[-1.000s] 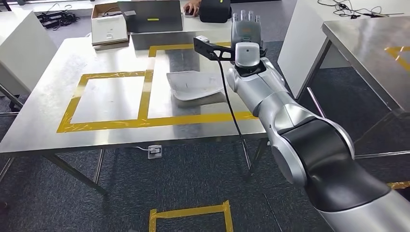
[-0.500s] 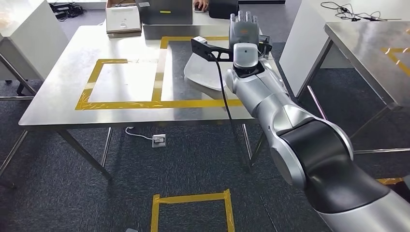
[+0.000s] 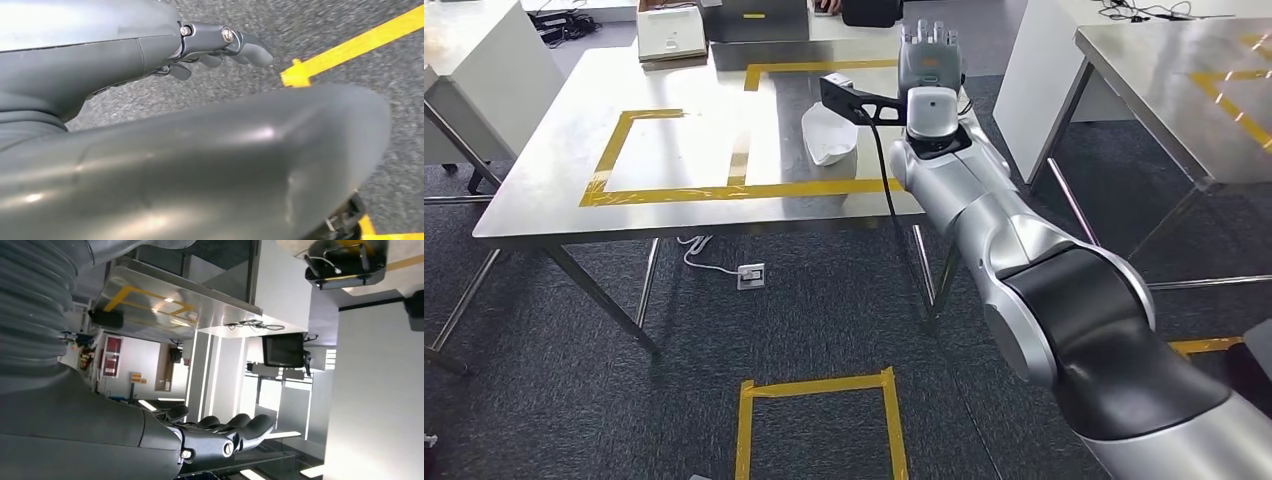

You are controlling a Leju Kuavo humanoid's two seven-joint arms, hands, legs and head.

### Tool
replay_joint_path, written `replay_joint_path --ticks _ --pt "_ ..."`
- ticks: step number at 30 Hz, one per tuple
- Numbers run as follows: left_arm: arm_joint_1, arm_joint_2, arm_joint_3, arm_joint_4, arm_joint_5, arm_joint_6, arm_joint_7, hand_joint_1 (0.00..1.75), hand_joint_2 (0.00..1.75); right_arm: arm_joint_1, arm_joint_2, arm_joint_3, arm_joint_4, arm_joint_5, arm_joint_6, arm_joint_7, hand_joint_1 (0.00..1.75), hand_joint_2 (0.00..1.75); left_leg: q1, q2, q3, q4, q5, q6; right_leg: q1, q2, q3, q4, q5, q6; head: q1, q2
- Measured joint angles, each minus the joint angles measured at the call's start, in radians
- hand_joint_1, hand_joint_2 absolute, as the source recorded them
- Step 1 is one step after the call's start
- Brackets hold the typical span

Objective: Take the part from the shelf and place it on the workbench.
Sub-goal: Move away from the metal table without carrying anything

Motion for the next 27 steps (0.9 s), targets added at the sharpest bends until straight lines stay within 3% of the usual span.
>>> replay_joint_path --ticks 2,3,4,6,7,9,10,12,13,14,17,18,19,20,22,24,25,27 --pt "0.000 0.002 0.000 0.000 0.002 0.000 0.000 0.00 0.00 0.001 0.001 0.000 0.000 0.000 0.000 0.000 0.00 1.75 0.006 0.000 -0.023 0.119 -0.078 -0.014 -0.002 0.000 -0.029 0.002 0.022 -0.002 -0.001 0.000" --pt "0.000 0.002 0.000 0.000 0.003 0.000 -0.001 0.00 0.00 0.002 0.001 0.000 0.001 0.000 0.001 0.000 0.00 1.75 0.009 0.001 -0.024 0.163 -0.087 -0.020 -0.004 0.000 -0.045 0.004 0.033 0.000 -0.001 0.000" --pt "0.000 0.003 0.000 0.000 0.005 0.000 -0.001 0.00 0.00 0.002 0.001 0.001 0.001 0.000 0.001 0.000 0.00 1.75 0.011 0.001 -0.014 0.181 -0.074 -0.024 -0.006 0.000 -0.061 0.007 0.044 0.003 -0.001 0.000" --pt "0.000 0.003 0.000 0.000 0.008 0.000 -0.003 0.00 0.00 0.002 0.001 0.001 0.001 0.000 0.001 0.000 0.00 1.75 0.017 0.001 0.054 0.120 -0.028 -0.031 -0.010 0.000 -0.094 0.018 0.062 0.013 -0.001 0.000" --pt "-0.001 0.003 0.000 0.000 0.008 0.000 -0.004 0.00 0.00 0.002 0.001 0.001 0.000 0.000 0.001 0.000 0.00 1.75 0.017 0.001 0.103 0.060 -0.027 -0.033 -0.012 -0.001 -0.108 0.025 0.070 0.019 -0.002 0.000" --pt "-0.002 0.003 0.001 -0.001 0.009 0.000 -0.005 0.00 0.00 0.001 0.001 0.001 0.000 0.000 -0.001 0.000 0.00 1.75 0.014 -0.002 0.166 -0.035 -0.051 -0.020 -0.012 -0.002 -0.126 0.034 0.084 0.033 0.000 0.000" --pt "-0.002 0.003 0.001 -0.001 0.009 0.000 -0.006 0.00 0.00 0.001 0.001 0.001 0.000 0.000 -0.002 0.000 0.00 1.75 0.010 -0.003 0.174 -0.053 -0.060 -0.009 -0.012 -0.003 -0.131 0.034 0.093 0.040 0.000 0.000" --pt "0.000 0.003 0.001 -0.001 0.009 0.000 -0.006 0.00 0.00 0.003 0.000 0.001 0.001 0.000 -0.002 0.000 0.00 1.75 0.008 -0.002 0.158 -0.059 -0.047 0.016 -0.014 -0.003 -0.137 0.032 0.103 0.053 0.000 0.000" --pt "0.001 0.003 0.001 -0.001 0.009 0.000 -0.006 0.00 0.00 0.004 0.000 0.001 0.001 0.000 -0.001 0.000 0.00 1.75 0.008 -0.001 0.150 -0.060 -0.036 0.027 -0.016 -0.002 -0.144 0.041 0.090 0.059 0.001 0.000" --pt "0.001 0.003 0.001 -0.001 0.009 0.000 -0.006 0.00 0.00 0.004 -0.001 0.001 0.002 0.000 -0.001 0.000 0.00 1.75 0.009 0.000 0.139 -0.062 -0.024 0.036 -0.017 -0.001 -0.156 0.066 0.058 0.064 0.001 0.000" --pt "0.001 0.003 0.001 -0.001 0.009 0.000 -0.006 0.00 0.00 0.005 -0.002 0.001 0.002 0.000 0.000 0.000 0.00 1.75 0.008 0.002 0.099 -0.063 0.012 0.049 -0.016 0.003 -0.206 0.240 -0.079 0.069 0.002 0.000" --pt "0.002 0.003 0.001 -0.001 0.009 0.000 -0.006 0.00 0.00 0.007 -0.002 0.001 0.002 0.000 0.000 0.000 0.00 1.75 0.007 0.002 0.084 -0.062 0.025 0.050 -0.015 0.004 -0.212 0.292 -0.095 0.068 0.002 0.000" --pt "0.002 0.003 0.001 -0.001 0.009 0.000 -0.006 0.00 0.00 0.009 -0.003 0.001 0.002 0.000 0.000 0.001 0.00 1.75 0.006 0.002 0.068 -0.062 0.037 0.050 -0.014 0.005 -0.204 0.315 -0.090 0.066 0.003 0.000" --pt "0.002 0.003 0.001 -0.001 0.009 0.000 -0.006 0.00 0.00 0.011 -0.003 0.001 0.002 0.000 0.000 0.002 0.00 1.75 0.005 0.002 0.054 -0.061 0.048 0.049 -0.013 0.005 -0.179 0.305 -0.070 0.062 0.003 0.000" --pt "0.002 0.002 0.001 -0.001 0.009 0.000 -0.006 0.00 0.00 0.008 -0.003 0.001 0.001 0.000 -0.001 0.003 0.00 1.75 0.003 0.002 0.030 -0.061 0.070 0.045 -0.006 0.006 -0.080 0.195 -0.041 0.046 0.003 0.000" --pt "0.001 0.000 0.001 -0.001 0.009 0.000 -0.006 0.00 0.00 0.003 -0.002 0.001 -0.001 0.000 -0.002 0.003 0.00 1.75 0.002 0.003 0.018 -0.063 0.089 0.036 0.003 0.006 0.005 0.075 -0.054 0.034 0.003 0.000" --pt "0.001 0.000 0.001 -0.001 0.009 0.000 -0.007 0.00 0.00 0.001 -0.001 0.001 -0.002 0.000 -0.003 0.003 0.00 1.75 0.004 0.003 0.016 -0.066 0.099 0.029 0.007 0.006 0.021 0.044 -0.062 0.029 0.005 0.000" --pt "0.002 -0.001 0.001 -0.001 0.009 0.000 -0.007 0.00 0.00 0.000 0.000 0.001 -0.002 0.000 -0.004 0.003 0.00 1.75 0.006 0.004 0.015 -0.078 0.117 0.016 0.007 0.007 0.016 0.028 -0.045 0.021 0.012 0.000"
